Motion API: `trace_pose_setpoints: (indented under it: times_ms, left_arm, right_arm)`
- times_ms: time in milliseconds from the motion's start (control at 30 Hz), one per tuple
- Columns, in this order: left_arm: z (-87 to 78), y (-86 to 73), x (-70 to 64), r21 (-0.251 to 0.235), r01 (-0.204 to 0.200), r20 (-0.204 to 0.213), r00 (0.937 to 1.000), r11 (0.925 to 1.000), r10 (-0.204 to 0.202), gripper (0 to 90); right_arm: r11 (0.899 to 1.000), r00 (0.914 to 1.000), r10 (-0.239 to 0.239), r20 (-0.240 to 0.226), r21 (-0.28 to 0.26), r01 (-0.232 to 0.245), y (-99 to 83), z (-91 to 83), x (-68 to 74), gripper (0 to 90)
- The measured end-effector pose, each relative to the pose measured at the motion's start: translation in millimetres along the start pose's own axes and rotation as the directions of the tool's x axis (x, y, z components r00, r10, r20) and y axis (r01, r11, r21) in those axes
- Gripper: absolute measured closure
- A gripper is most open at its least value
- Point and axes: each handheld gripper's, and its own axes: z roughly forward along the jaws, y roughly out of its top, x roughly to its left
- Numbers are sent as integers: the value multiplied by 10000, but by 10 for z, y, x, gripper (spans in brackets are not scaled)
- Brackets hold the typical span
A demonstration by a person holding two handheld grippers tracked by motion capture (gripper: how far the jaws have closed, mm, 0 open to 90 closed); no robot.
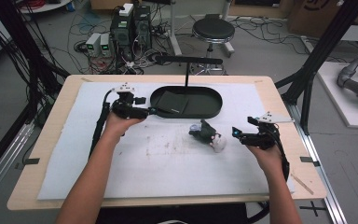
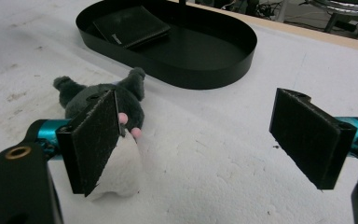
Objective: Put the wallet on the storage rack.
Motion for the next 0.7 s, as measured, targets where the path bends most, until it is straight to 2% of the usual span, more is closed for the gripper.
trace_pose_setpoints:
  times_ms: [100, 200, 267, 433, 633, 700]
  left_arm:
    - [-105, -153, -47, -73, -37, 29, 10000, 10000, 37, 183]
    - [-200, -268, -69, -364, -334, -167, 9993, 9988, 328, 171]
    - [-240, -276, -69, -395, -484, -238, 9986, 9980, 475, 171]
    - [-331, -288, -131, -755, -793, 129, 9967, 9940, 805, 171]
    - [-446, -278, -157, -1114, -908, 129, 9956, 9896, 928, 171]
    - [-479, -269, -162, -1168, -1115, 70, 9936, 9869, 1131, 170]
  right_arm:
    - [10000, 10000, 19, 50, -13, -19, -1, -6, 5, 165]
    - [10000, 10000, 16, 59, 43, -17, -3, 11, 23, 165]
    - [10000, 10000, 3, 28, 33, -4, -3, 22, 24, 165]
    - [10000, 10000, 14, -10, 55, -14, 2, 43, 16, 164]
    - [9999, 9999, 104, -58, -27, -104, 11, 37, -7, 165]
    - [10000, 10000, 71, -33, 45, -71, 9, 43, -5, 165]
